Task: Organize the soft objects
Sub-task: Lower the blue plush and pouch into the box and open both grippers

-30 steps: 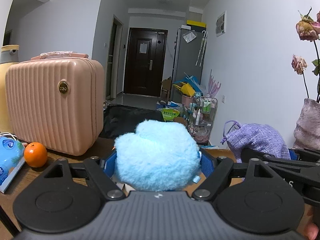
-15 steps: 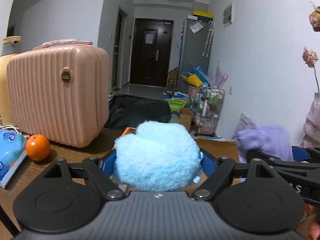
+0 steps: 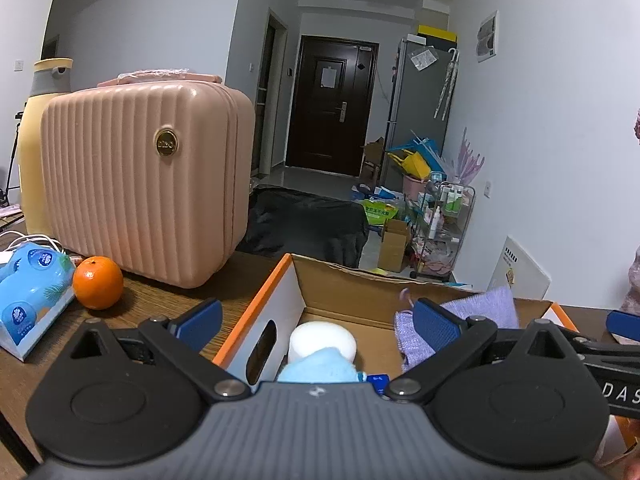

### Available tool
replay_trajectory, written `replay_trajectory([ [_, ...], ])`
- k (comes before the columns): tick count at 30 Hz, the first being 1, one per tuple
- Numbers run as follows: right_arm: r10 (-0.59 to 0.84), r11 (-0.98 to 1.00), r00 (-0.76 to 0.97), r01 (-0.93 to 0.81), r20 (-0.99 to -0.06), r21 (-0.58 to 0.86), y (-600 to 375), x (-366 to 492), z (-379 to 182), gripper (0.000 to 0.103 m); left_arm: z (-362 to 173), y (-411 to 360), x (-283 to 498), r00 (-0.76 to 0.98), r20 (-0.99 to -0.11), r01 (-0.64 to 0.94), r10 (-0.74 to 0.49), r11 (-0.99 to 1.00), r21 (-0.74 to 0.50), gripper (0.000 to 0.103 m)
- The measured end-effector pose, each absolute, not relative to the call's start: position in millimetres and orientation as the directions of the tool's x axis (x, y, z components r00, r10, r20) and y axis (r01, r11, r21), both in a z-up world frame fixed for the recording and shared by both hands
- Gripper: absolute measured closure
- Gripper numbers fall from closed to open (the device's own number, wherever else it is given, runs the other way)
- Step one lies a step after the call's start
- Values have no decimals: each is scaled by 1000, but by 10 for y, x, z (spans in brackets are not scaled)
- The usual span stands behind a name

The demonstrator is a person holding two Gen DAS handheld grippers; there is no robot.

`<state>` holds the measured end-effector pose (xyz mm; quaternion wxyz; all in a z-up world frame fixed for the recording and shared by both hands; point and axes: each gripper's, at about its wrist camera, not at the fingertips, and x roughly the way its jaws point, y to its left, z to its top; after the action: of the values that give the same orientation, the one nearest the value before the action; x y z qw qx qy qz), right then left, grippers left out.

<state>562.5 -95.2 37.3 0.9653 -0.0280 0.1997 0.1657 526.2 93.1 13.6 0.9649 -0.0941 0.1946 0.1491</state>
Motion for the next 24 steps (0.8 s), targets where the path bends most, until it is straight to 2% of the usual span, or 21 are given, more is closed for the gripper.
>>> replay_trajectory([
  [24, 298, 946, 875, -325, -382, -5, -1065, 5288, 364, 0, 166, 807, 5069, 890, -382, -308, 248, 946, -104, 0],
])
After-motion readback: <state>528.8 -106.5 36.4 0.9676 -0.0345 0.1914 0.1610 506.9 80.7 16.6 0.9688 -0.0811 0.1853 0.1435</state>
